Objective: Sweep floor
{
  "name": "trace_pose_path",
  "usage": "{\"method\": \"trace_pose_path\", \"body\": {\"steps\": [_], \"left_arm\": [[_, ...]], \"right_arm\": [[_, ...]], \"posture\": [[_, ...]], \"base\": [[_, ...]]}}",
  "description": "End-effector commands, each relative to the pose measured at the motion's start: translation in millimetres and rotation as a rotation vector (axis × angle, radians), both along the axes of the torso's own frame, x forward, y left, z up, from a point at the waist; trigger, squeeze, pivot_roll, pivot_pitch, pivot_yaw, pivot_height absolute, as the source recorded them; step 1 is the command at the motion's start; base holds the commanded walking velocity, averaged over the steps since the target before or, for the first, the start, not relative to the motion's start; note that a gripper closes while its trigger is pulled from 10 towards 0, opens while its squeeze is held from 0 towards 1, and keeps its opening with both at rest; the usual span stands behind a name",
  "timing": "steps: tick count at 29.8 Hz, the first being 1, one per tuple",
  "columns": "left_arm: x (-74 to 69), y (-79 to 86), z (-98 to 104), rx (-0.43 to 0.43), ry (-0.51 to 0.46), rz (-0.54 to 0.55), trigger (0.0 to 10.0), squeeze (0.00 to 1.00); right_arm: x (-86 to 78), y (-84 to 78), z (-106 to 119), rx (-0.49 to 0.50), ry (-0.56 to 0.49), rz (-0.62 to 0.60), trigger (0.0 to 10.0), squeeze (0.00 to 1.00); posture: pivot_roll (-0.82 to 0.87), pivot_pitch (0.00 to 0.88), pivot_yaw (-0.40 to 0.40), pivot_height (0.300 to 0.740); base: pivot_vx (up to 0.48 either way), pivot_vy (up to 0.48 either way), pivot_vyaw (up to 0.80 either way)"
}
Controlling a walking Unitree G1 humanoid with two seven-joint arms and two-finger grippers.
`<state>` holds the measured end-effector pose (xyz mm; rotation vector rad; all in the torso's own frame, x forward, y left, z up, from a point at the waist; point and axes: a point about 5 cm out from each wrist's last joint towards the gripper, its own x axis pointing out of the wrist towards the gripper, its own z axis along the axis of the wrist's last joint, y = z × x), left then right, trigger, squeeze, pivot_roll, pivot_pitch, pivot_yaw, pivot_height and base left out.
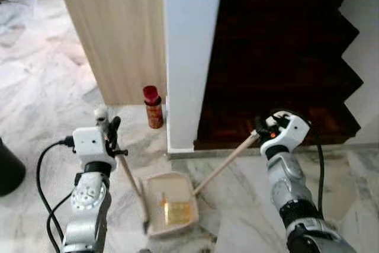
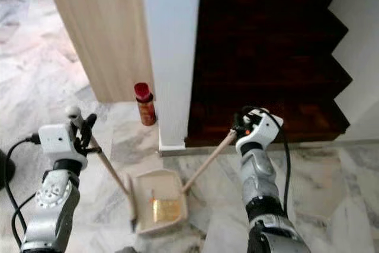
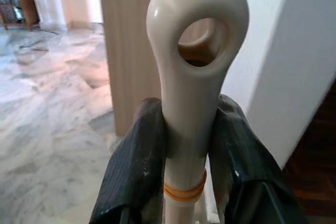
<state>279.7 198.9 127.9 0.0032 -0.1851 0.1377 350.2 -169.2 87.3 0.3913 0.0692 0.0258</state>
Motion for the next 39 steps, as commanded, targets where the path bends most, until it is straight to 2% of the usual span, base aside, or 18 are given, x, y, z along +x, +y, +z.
{"method": "trace_pose_path", "body": {"steps": [1, 12, 23, 39], "left_arm": [[0.8, -3.6, 6.5, -0.010, -0.035, -0.013, 10.0, 0.00], [0.8, -4.8, 6.0, -0.015, -0.036, -0.016, 10.0, 0.00], [1.0, -3.8, 6.9, -0.016, -0.036, -0.009, 10.0, 0.00], [0.9, -4.3, 7.0, -0.018, -0.033, -0.011, 10.0, 0.00]], "right_arm": [[2.6, 3.1, 6.4, 0.074, -0.036, -0.008, 10.0, 0.00], [3.2, 1.5, 7.4, 0.087, -0.039, -0.012, 10.0, 0.00], [4.5, 2.3, 13.3, 0.110, -0.076, -0.013, 10.0, 0.00], [4.3, 1.6, 13.6, 0.107, -0.075, -0.016, 10.0, 0.00]], "posture": [[0.02, 0.088, -0.032, 0.740], [0.02, 0.076, -0.033, 0.740], [0.02, 0.098, -0.035, 0.740], [0.02, 0.112, -0.035, 0.740]], "base": [[0.000, 0.304, 0.43], [0.000, 0.312, 0.00], [0.000, 0.324, 0.00], [0.000, 0.327, 0.00]]}}
